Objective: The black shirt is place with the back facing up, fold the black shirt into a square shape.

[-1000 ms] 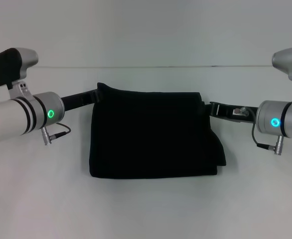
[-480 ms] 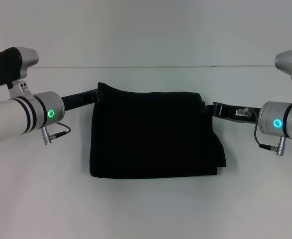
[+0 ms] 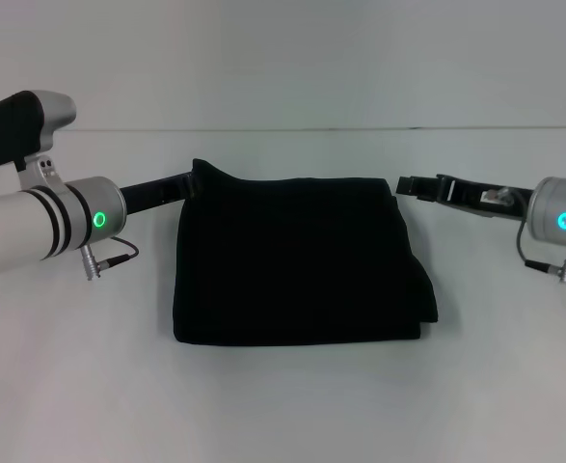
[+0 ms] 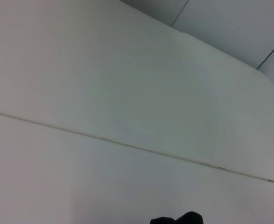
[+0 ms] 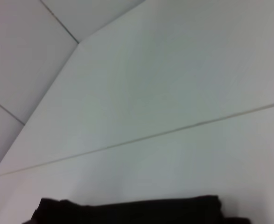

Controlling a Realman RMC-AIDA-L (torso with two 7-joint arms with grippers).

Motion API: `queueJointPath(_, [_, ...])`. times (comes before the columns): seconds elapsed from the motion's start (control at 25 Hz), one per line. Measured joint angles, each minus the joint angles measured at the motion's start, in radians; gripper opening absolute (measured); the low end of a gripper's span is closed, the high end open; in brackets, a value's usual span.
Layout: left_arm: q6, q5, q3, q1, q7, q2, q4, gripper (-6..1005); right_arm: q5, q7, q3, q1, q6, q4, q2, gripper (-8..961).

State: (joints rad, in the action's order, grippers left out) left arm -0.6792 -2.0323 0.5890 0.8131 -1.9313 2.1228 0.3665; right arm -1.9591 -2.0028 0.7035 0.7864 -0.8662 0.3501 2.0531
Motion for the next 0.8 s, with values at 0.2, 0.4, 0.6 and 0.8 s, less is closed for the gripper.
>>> queueJointPath(0.2, [-0.009, 0.0, 0.0, 0.0, 0.0, -0.002, 0.0, 7, -0.049, -0.094, 0.01, 0.015, -0.021, -0.002, -0.025, 323])
queueJointPath(0.4, [-0.011, 0.0, 0.001, 0.0, -0.001, -0.004, -0.002, 8, -0.135, -0.235, 0.047, 0.047, -0.022, -0.004, -0.041, 555])
queueJointPath(0.6, [-0.012, 0.0, 0.003, 0.0, 0.002, -0.004, -0.004, 9, -0.163, -0.27, 0.068, 0.074, 0.008, -0.006, -0.025, 550])
queueJointPath(0.8, [-0.018, 0.001, 0.003, 0.001, 0.003, -0.005, -0.002, 11, -0.162, -0.269, 0.07, 0.093, 0.072, -0.016, 0.006, 552])
